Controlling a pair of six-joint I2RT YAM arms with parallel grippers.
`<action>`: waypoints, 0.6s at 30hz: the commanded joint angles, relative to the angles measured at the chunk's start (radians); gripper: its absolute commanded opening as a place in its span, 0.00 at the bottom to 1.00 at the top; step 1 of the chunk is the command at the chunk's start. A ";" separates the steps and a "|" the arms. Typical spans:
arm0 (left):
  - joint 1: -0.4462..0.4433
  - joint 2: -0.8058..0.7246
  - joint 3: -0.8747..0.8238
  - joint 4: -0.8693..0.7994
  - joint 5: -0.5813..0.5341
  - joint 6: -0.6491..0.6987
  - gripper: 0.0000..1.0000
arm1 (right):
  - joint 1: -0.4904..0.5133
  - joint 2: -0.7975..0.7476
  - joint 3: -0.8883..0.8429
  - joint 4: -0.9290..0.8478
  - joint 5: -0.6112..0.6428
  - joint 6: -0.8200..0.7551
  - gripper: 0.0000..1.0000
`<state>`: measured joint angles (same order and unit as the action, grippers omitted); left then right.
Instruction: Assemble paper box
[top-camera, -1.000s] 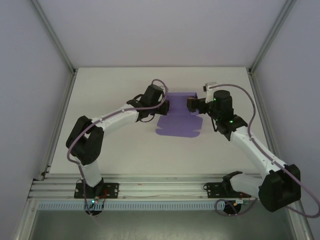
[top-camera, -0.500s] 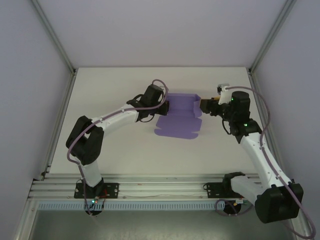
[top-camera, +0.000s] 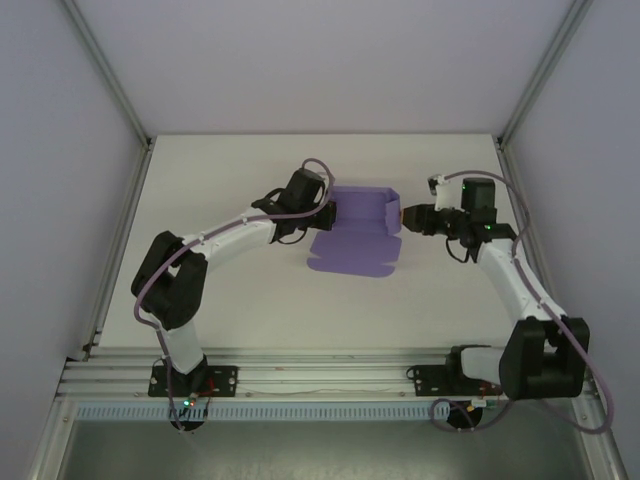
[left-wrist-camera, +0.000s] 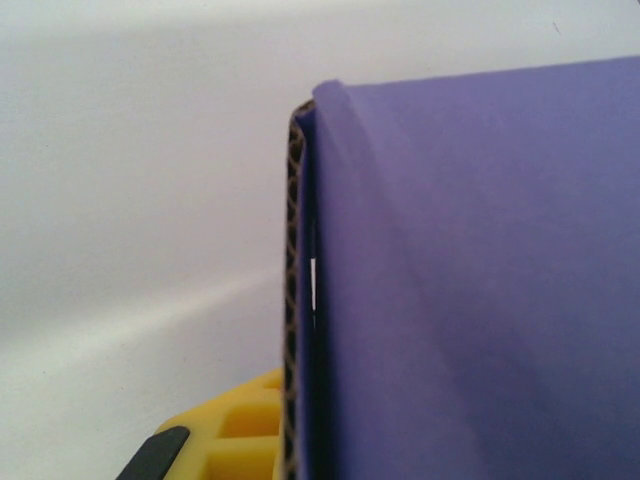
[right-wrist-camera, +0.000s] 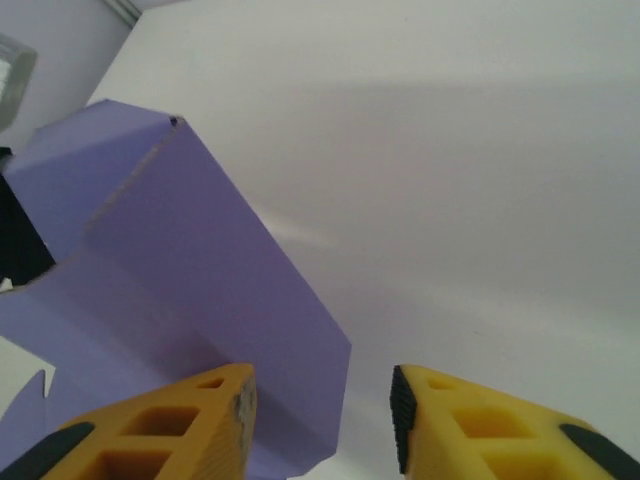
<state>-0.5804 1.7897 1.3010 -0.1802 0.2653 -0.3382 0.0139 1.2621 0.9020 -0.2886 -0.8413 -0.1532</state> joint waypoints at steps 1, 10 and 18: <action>0.005 -0.029 0.012 -0.019 0.020 0.012 0.00 | 0.003 0.038 0.061 0.024 -0.101 -0.029 0.37; 0.005 -0.010 0.033 -0.030 0.026 0.011 0.00 | 0.037 0.026 0.037 0.009 -0.136 -0.072 0.40; 0.005 -0.021 0.024 -0.036 0.026 0.011 0.00 | 0.045 -0.005 0.040 -0.147 -0.136 -0.243 0.54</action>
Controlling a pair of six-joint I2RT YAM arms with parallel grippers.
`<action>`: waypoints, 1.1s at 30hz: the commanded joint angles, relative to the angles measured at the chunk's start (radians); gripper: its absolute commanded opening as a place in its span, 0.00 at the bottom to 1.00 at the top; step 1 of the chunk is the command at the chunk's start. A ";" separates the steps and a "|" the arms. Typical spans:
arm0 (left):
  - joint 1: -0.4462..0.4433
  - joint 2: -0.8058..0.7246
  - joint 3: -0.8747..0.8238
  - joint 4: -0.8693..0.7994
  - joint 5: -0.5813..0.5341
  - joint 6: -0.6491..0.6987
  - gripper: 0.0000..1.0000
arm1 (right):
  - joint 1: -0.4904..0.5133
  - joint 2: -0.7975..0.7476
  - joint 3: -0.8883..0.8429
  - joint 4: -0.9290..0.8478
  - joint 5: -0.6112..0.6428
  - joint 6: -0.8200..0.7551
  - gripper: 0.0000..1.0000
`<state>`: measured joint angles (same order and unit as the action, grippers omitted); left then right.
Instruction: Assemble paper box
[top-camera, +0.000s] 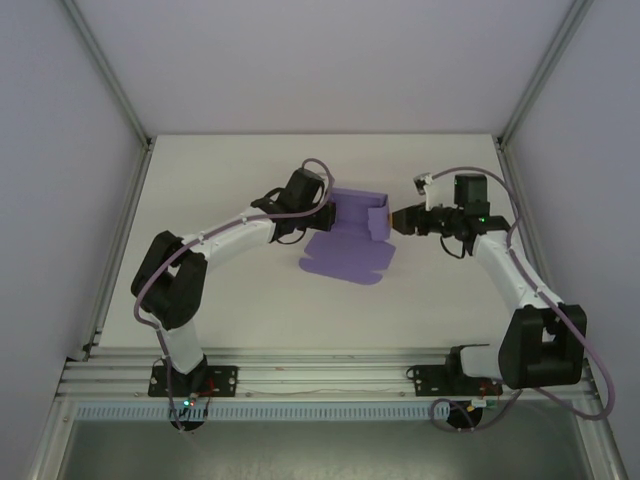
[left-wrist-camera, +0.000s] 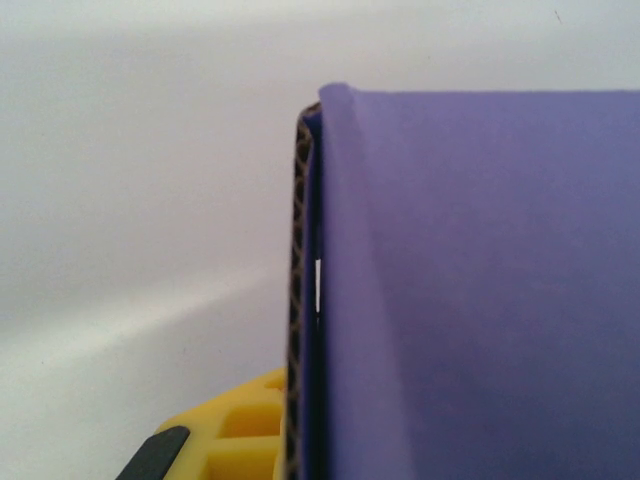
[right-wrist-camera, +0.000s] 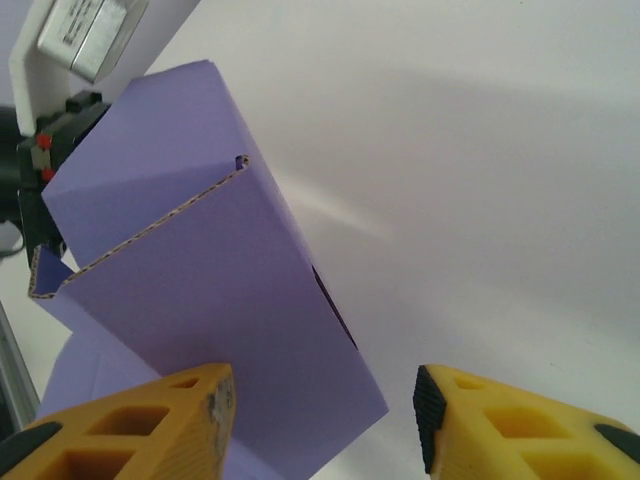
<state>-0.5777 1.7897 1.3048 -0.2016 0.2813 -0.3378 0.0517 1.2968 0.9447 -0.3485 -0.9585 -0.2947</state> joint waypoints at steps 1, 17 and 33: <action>0.003 -0.022 0.018 -0.016 0.009 0.012 0.00 | 0.006 -0.047 -0.004 -0.106 -0.019 -0.128 0.55; 0.003 -0.012 0.025 -0.028 0.044 0.042 0.00 | -0.004 -0.014 0.042 -0.168 -0.129 -0.265 0.54; -0.002 -0.009 0.038 -0.018 0.073 0.046 0.00 | 0.110 -0.040 0.025 0.091 0.280 0.070 0.32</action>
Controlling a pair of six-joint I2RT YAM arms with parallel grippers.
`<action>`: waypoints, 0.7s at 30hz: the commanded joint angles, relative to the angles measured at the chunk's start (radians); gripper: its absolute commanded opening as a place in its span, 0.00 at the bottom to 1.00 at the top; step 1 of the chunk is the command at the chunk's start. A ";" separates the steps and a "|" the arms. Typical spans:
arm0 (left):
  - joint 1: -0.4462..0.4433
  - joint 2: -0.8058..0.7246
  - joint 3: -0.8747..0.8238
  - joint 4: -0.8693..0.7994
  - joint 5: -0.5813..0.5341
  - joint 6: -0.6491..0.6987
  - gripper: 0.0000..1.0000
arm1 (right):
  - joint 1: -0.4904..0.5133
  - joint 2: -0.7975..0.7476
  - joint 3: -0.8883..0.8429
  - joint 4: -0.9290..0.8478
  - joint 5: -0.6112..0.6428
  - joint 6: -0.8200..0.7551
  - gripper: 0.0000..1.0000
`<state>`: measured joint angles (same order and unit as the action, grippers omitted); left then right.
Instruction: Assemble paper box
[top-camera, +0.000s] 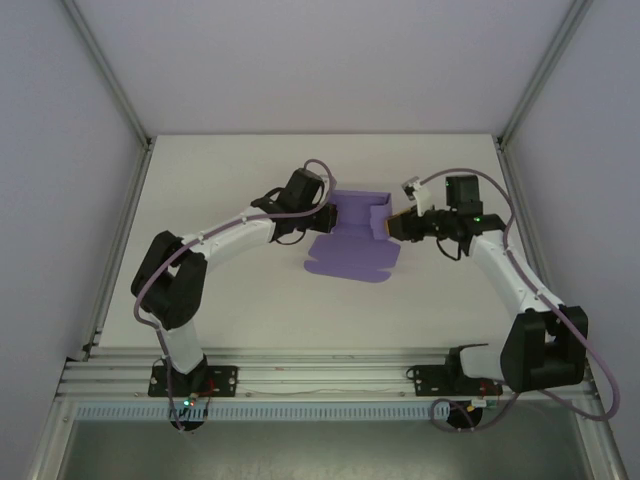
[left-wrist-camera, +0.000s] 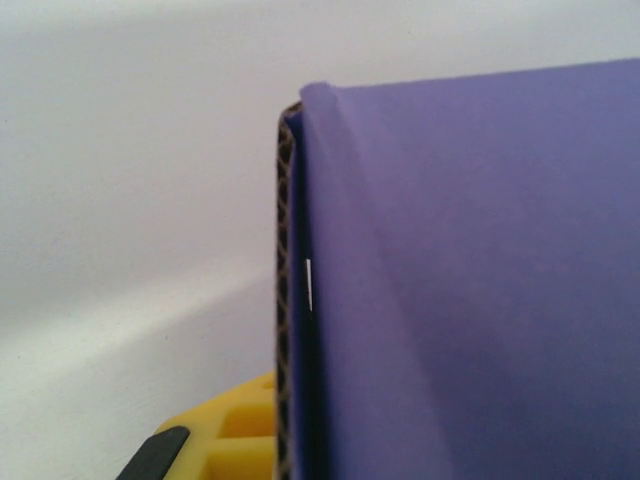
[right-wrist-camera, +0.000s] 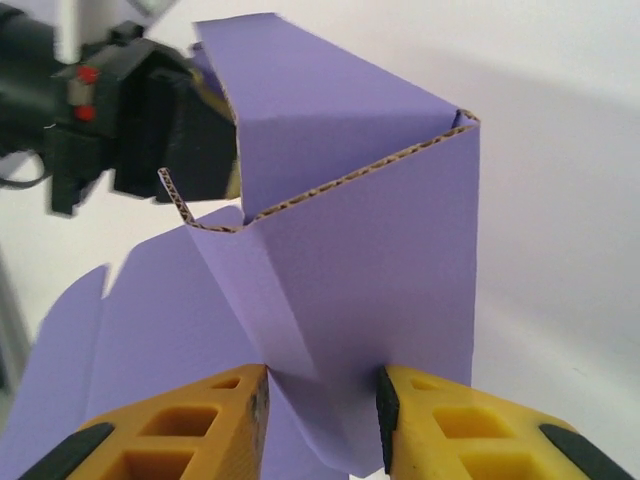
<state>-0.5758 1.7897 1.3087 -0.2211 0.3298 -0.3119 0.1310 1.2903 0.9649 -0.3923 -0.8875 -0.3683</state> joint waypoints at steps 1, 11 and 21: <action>-0.005 -0.008 0.038 0.002 0.025 0.021 0.00 | 0.041 -0.036 -0.002 0.155 0.240 0.176 0.31; -0.018 -0.017 0.047 0.000 0.028 0.027 0.00 | 0.181 0.057 0.032 0.172 0.673 0.256 0.38; -0.022 -0.032 0.042 -0.001 0.008 0.026 0.00 | 0.205 0.102 0.053 0.213 0.794 0.296 0.15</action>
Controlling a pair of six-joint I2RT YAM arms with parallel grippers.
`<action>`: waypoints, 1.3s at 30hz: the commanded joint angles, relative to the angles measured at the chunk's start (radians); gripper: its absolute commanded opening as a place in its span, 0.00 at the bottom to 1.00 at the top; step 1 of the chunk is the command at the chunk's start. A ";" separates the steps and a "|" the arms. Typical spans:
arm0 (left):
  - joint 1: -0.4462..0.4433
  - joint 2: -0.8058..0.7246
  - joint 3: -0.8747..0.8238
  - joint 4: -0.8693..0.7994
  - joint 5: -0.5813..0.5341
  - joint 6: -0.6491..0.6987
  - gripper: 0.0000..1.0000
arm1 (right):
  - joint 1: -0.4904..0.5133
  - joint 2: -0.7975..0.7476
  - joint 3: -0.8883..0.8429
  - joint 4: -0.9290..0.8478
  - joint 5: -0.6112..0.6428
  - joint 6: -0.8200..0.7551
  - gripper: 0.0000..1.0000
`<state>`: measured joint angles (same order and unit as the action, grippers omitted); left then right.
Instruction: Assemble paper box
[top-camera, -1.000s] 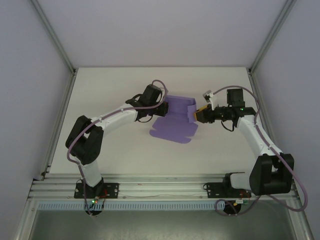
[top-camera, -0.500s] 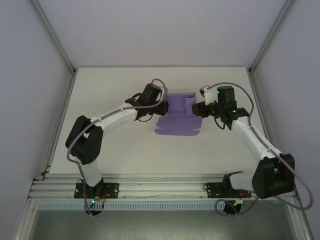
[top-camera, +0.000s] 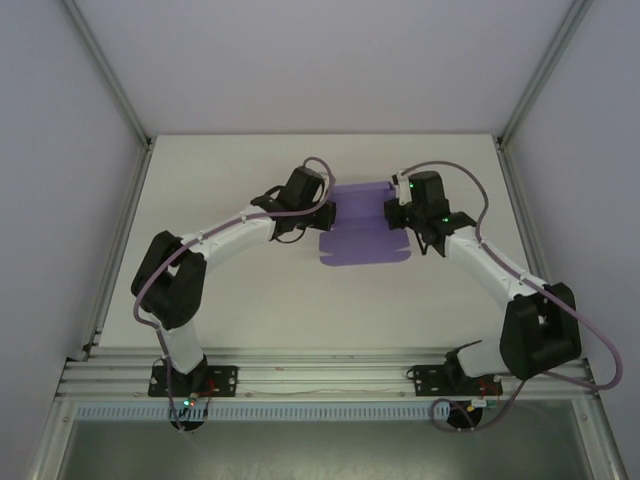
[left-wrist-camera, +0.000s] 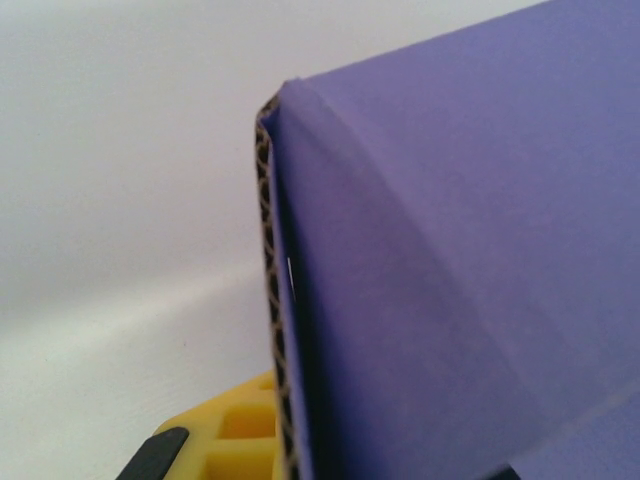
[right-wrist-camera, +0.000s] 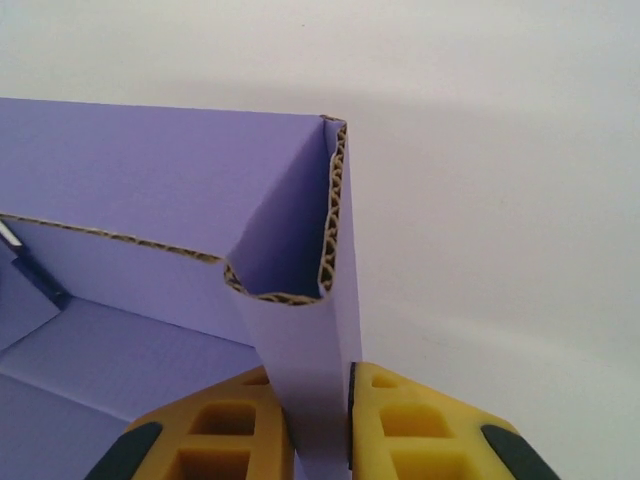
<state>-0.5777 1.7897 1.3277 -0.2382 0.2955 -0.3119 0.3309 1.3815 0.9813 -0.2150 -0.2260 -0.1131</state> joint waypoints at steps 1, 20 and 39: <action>-0.021 -0.031 0.025 0.013 0.037 0.027 0.00 | 0.015 0.014 0.041 0.025 0.177 0.039 0.14; -0.024 -0.047 0.020 0.004 -0.044 0.001 0.00 | 0.080 0.243 0.196 -0.176 0.929 0.267 0.02; -0.025 -0.041 0.002 0.012 -0.038 0.009 0.00 | 0.070 -0.030 -0.086 0.276 0.096 0.069 0.62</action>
<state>-0.5938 1.7863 1.3327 -0.2356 0.2279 -0.3153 0.4065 1.4124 0.9024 0.0635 -0.0765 -0.0277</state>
